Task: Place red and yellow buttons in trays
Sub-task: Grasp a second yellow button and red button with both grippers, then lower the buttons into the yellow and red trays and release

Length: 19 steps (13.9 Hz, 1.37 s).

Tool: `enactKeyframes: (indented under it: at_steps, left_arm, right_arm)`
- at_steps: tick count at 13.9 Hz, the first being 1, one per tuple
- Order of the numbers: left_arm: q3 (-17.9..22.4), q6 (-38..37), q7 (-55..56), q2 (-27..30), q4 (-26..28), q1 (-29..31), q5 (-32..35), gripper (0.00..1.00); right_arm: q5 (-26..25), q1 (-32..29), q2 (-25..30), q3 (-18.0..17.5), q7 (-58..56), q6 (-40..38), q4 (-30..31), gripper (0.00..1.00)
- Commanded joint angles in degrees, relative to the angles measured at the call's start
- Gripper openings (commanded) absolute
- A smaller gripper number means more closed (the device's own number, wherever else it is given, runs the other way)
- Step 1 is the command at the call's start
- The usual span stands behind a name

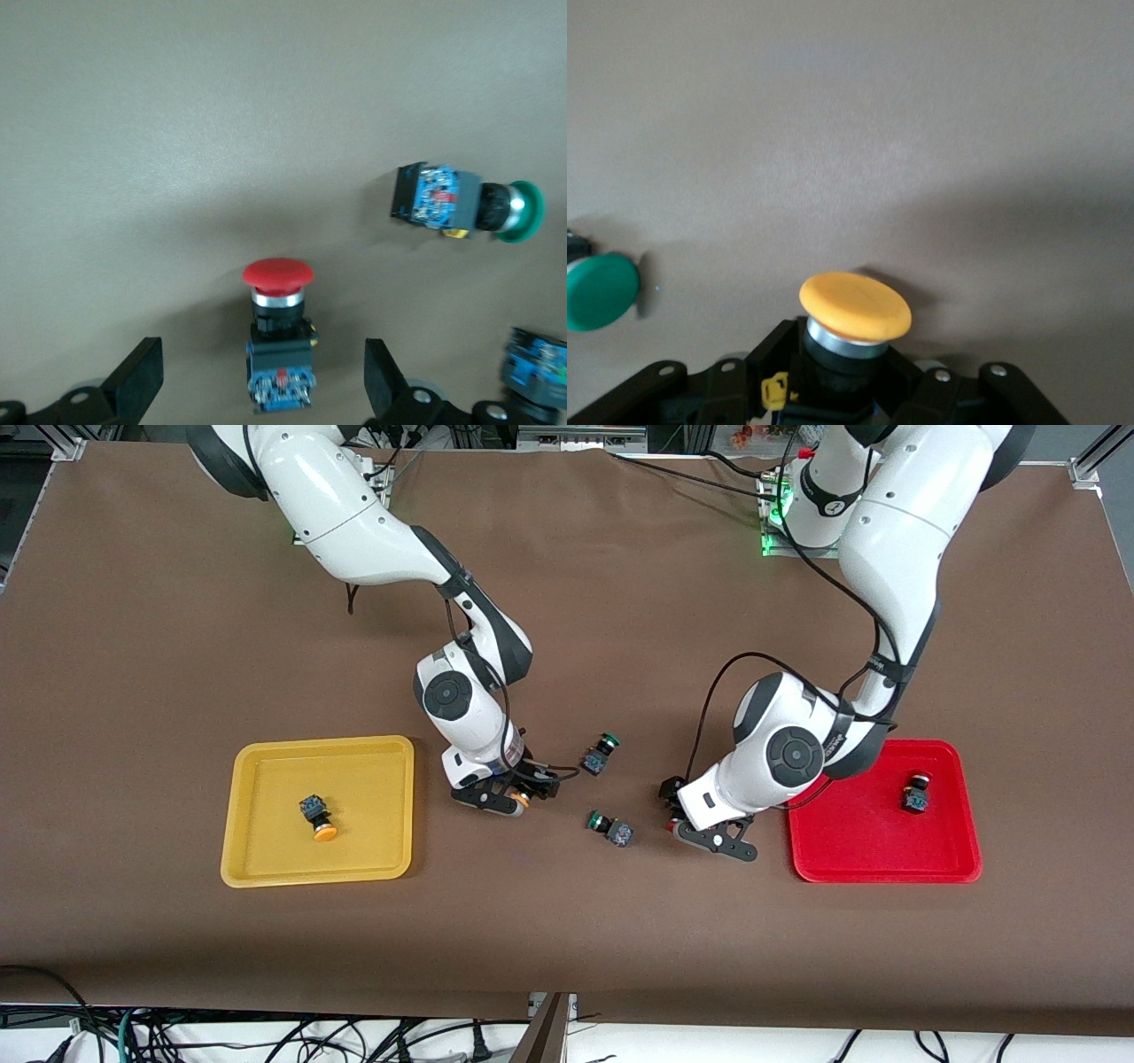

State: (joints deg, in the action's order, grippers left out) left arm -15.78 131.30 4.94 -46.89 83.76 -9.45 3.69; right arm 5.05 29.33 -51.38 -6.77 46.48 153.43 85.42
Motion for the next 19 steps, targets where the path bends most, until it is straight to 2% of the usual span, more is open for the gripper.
enactKeyframes:
  at_steps: [1,4,6,7,8,9,10,12,13,14,15,16,17,19]
  left_arm:
    - [0.84,0.19,-0.02,-2.24,-2.11,-1.27,3.86,1.0]
    - [1.19,0.19,5.06,-3.21,-2.11,-3.2,4.13,1.0]
    - [3.2,0.19,6.84,-3.21,-2.11,-5.57,4.22,1.0]
    - [4.08,0.19,7.1,-3.21,-2.11,-6.63,4.22,0.71]
    - [4.61,0.1,7.1,-3.12,-2.11,-6.9,4.22,0.36]
    - [4.7,0.1,7.1,-3.12,-2.11,-6.81,4.22,0.17]
    - [4.71,0.01,7.02,-2.86,-2.11,-6.47,4.22,0.03]
    - [4.71,-0.6,7.1,-2.16,-2.2,-5.41,4.13,0.0]
    - [4.62,-0.95,7.02,-1.02,-2.11,-3.84,4.05,0.0]
    - [4.36,-2.78,6.67,0.38,-2.02,-1.74,4.13,0.0]
    - [4.27,-5.32,6.32,1.79,-2.02,-0.15,4.05,0.0]
    - [4.18,-7.61,6.31,3.54,-1.85,1.95,3.96,0.0]
    - [4.0,-8.68,6.4,5.82,-0.11,4.06,3.26,0.0]
    - [4.0,-8.6,6.4,11.26,6.38,7.15,3.25,0.0]
  right_arm:
    - [-0.75,-2.25,2.5,0.44,-3.92,-5.57,-0.87,0.37]
    - [-0.66,-7.25,6.45,0.44,-14.45,-14.7,-0.78,0.37]
    - [-0.66,-11.64,8.65,0.44,-23.85,-20.59,-0.7,0.37]
    - [-0.57,-14.1,9.45,0.44,-29.46,-23.41,-0.52,0.37]
    - [-0.57,-16.65,10.06,0.96,-35.35,-26.31,-0.08,0.37]
    - [-0.31,-18.68,10.59,1.66,-41.07,-28.34,0.62,0.38]
    - [-0.05,-20.61,11.12,1.93,-44.43,-28.62,2.36,0.39]
    - [1.79,-21.86,11.3,1.76,-44.38,-27.22,6.06,0.49]
    - [4.41,-21.86,11.3,1.76,-43.94,-26.35,6.77,0.49]
    - [5.48,-21.86,11.3,1.76,-43.85,-26.34,6.95,0.55]
    - [5.58,-21.86,11.3,1.76,-43.76,-26.42,6.95,0.67]
    - [5.67,-21.86,11.3,1.76,-43.59,-26.6,6.86,0.87]
    - [5.67,-21.86,11.56,1.76,-41.58,-26.78,6.69,0.99]
    - [5.58,-21.77,13.31,1.67,-39.37,-27.13,6.43,0.99]
